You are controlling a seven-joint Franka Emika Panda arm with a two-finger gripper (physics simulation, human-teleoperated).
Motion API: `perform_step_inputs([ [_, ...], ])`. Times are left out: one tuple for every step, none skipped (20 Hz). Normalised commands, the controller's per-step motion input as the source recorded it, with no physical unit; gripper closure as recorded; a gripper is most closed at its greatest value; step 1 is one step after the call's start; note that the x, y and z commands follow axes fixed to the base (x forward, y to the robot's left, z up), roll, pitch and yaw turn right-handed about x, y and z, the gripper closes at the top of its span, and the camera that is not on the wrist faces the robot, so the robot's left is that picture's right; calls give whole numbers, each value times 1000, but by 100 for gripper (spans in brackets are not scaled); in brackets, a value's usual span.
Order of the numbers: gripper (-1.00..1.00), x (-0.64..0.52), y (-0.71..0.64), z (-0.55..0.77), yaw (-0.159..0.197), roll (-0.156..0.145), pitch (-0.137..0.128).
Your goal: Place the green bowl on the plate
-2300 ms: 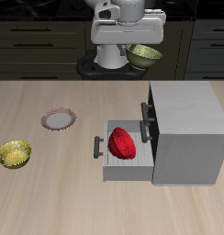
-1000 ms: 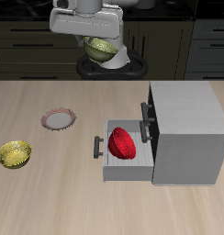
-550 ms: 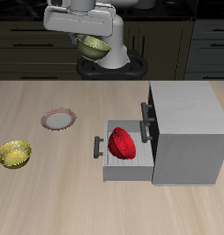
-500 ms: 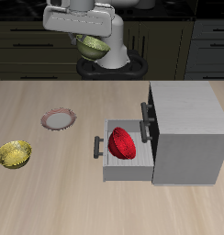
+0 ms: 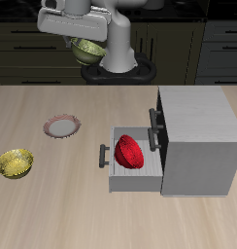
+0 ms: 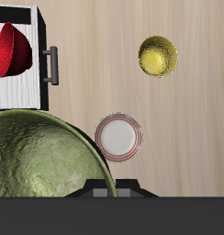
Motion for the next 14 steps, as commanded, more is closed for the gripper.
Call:
perform_step_inputs([
  [100,-409,-479,-219,-7,28,-10],
  [100,-179,-82,-143,27,15,-9],
  [100,-165,-193,-142,40,-39,5],
  [100,-117,-76,-111,33,10,11],
  [100,-248,-269,-69,21,-2,-14],
  [100,-156,6,8,-18,15,-27],
  [100,-198,-162,18,-3,55,-42],
  [100,-153,27,26,34,21,-19],
  [100,-124,76,-22,8,67,-16],
  [100,-119,-10,-36,51,76,-21],
  [100,-98,129,-53,36,32,-22],
  [100,-238,261,-19,136,194,-84],
  [100,-57,71,8,53,60,-25],
  [100,-77,-7,-2,35,50,9],
])
